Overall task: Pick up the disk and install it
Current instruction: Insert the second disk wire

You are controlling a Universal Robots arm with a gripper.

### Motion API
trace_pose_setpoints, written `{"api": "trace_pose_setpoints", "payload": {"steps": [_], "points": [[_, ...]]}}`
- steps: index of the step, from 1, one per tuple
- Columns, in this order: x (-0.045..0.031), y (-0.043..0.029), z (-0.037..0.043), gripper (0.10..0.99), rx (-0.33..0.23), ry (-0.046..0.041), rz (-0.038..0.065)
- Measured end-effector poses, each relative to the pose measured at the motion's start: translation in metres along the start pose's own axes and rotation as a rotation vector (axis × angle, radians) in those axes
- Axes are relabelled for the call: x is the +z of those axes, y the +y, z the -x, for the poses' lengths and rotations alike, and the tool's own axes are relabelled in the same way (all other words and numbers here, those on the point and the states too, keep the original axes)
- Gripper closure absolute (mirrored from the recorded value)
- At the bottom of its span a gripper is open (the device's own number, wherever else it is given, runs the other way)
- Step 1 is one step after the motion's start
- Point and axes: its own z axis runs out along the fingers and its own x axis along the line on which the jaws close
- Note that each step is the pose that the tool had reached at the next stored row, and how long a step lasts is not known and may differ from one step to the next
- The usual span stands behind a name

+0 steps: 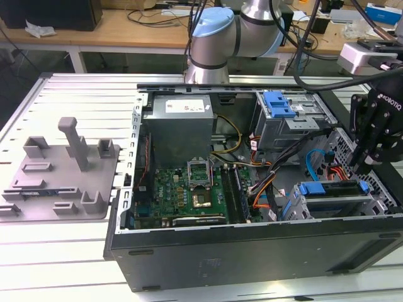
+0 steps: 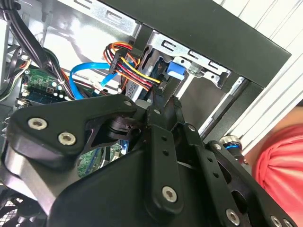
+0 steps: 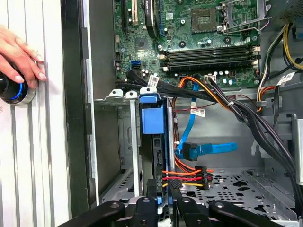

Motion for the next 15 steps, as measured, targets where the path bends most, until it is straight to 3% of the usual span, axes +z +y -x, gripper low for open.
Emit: {"api": "trace_pose_setpoints", "payload": {"steps": [6,7,8,9,10,11,13,15], "points": [[0.0000,0.0000,0.0001,0.847,0.000,0.0000,0.000],[-0.0003,0.0000,0.0029,0.847,0.000,0.0066,0.000],[-0.0029,0.0007,0.0192,0.847,0.000,0.0468,-0.002],[-0.0046,0.0011,0.0301,0.847,0.000,0.0629,-0.002],[-0.0057,0.0013,0.0376,0.847,0.000,0.1035,0.000],[-0.0061,0.0020,0.0399,0.847,-0.001,0.1216,-0.001],[-0.0073,0.0044,0.0473,0.847,-0.003,0.1443,-0.007],[-0.0085,0.0052,0.0560,0.847,-0.005,0.1539,-0.010]]}}
